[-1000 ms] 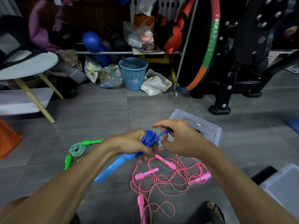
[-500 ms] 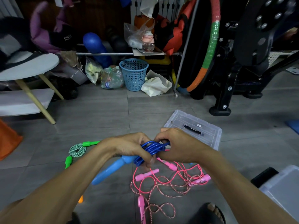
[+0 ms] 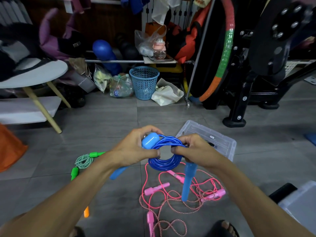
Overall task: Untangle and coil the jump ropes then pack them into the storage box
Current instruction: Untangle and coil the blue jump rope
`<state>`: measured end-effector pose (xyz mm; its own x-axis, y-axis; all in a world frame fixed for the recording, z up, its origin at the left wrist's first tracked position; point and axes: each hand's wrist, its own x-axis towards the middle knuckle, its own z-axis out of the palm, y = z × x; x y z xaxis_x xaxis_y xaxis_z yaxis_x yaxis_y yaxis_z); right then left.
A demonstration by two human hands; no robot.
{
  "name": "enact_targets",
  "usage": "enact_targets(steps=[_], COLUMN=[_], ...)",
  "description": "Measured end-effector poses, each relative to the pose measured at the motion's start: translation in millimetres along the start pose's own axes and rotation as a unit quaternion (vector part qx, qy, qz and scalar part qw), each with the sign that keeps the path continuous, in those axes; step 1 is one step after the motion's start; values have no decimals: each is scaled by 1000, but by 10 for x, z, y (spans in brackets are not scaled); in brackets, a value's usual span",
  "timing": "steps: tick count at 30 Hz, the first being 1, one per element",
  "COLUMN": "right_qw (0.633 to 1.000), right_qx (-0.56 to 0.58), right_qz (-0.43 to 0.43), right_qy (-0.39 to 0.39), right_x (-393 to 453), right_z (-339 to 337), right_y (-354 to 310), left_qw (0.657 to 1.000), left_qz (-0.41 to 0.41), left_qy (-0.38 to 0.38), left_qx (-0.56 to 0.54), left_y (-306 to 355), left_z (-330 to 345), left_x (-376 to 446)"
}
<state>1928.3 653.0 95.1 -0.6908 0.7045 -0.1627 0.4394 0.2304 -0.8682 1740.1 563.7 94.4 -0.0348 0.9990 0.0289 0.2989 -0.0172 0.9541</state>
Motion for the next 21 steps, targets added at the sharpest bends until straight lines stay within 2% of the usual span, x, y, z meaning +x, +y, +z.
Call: enact_targets(steps=[4, 6, 8, 12, 14, 17, 19, 21], right_qw=[999, 986, 962, 937, 950, 990, 989, 979], right_qx=[-39, -164, -271, -332, -277, -50, 104, 182], right_qz=[7, 0, -6, -54, -59, -34, -28, -36], right_qy=[-38, -38, -7, 93, 128, 124, 103, 84], right_x=[2, -5, 3, 57, 81, 78, 50, 9], right_z=[-148, -300, -381, -294, -237, -161, -167, -222], right_y=[32, 129, 225, 231, 179, 51, -48, -103], left_qw=[999, 997, 995, 982, 975, 970, 970, 970], left_qz=[-31, -58, -76, -101, -107, -106, -101, -94], left_qy=[-25, -38, -63, -141, -181, -210, -215, -217], left_qx=[26, 28, 31, 73, 76, 61, 55, 47], left_y=[-20, -44, -56, -36, -27, -9, -1, 4], left_z=[-38, -106, -140, -68, -25, 28, 41, 34], left_x=[-6, -5, -11, 3, 8, 7, 9, 10])
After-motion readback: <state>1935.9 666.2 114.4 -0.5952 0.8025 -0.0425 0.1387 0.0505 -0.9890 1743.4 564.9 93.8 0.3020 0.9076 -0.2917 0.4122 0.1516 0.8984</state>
